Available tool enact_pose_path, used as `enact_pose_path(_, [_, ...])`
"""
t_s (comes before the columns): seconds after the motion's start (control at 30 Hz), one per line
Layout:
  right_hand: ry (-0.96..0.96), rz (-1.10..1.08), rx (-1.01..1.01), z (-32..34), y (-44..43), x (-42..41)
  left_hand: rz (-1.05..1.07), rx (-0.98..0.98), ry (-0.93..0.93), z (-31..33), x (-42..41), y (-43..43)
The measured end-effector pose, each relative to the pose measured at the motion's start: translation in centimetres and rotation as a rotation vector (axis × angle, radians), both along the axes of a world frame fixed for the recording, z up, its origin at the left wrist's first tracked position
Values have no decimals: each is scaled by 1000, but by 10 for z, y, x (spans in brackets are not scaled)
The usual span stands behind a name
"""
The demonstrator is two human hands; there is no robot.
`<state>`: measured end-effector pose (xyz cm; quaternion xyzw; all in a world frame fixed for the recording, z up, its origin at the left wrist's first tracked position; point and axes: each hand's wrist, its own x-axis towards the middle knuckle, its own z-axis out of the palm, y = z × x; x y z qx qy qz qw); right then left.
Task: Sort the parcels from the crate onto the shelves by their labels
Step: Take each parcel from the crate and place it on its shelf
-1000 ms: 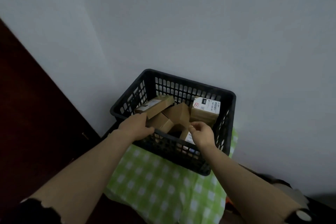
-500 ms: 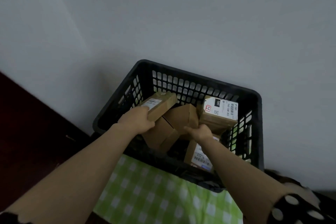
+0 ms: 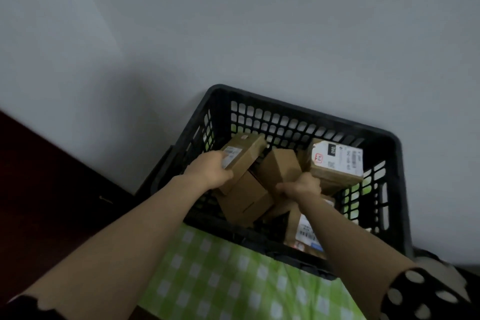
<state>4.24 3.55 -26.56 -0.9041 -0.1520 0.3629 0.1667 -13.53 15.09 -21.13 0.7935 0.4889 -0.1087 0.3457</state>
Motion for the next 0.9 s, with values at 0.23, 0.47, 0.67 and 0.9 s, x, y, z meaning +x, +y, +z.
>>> enact_pose_path(0.23, [-476,485,235,99,-24,-18,558,-366,-427,70,7,-32])
enact_pose_path(0.47, [-922,829,733,137,-58,-18,741,-771,-634,137,4,-54])
enact_pose_path(0.67, [-611,1014,832,154,-81,0,702,-672,-760,152,-8,-70])
enact_pose_path(0.9, [68,74,1019,187,-67,-3,567,-584,-781,166,-34,-73])
